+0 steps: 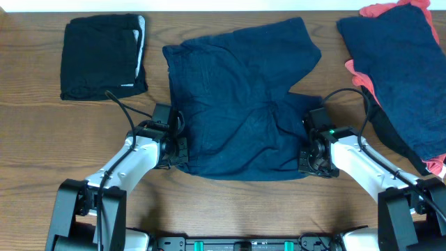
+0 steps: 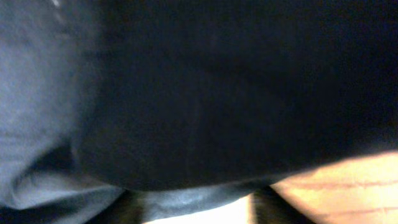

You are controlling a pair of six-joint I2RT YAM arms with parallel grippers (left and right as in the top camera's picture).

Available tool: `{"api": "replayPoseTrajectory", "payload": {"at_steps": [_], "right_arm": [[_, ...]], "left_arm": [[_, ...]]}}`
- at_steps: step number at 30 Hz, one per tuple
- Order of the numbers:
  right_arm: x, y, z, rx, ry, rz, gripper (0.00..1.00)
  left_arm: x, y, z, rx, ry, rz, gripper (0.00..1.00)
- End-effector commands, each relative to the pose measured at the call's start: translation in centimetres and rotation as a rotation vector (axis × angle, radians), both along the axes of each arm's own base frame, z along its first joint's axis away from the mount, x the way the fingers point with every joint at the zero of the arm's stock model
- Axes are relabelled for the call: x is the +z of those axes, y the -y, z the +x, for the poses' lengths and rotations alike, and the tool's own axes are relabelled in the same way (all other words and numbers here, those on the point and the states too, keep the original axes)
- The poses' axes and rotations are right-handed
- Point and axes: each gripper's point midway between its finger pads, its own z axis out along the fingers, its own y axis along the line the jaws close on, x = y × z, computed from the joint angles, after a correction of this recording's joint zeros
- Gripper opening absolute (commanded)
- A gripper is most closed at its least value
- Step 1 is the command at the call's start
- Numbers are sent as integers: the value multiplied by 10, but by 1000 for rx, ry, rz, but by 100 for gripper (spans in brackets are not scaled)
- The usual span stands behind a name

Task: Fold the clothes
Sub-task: 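Lift the near edge with both grippers and fold it up toward the far edge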

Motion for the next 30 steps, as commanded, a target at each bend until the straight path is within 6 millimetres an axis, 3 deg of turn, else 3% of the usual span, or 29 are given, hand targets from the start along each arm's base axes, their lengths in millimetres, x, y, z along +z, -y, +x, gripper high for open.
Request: {"api": "replayPoseTrajectory", "payload": {"at_steps": [1, 5, 11, 20, 30], "right_arm": [[-5, 11, -5, -21, -5, -70, 1], [-3, 17, -1, -54, 3, -67, 1], [15, 28, 10, -85, 19, -54, 1], [96, 29, 22, -72, 123, -37, 2], [177, 32, -14, -75, 277, 16, 1]], "left_arm": [[-9, -5, -9, 26, -41, 14, 6], [3, -8, -4, 47, -27, 10, 6], [38, -13, 4, 71, 68, -7, 6], [106, -18, -9, 109, 239, -54, 6], [154, -22, -41, 159, 377, -115, 6]]}}
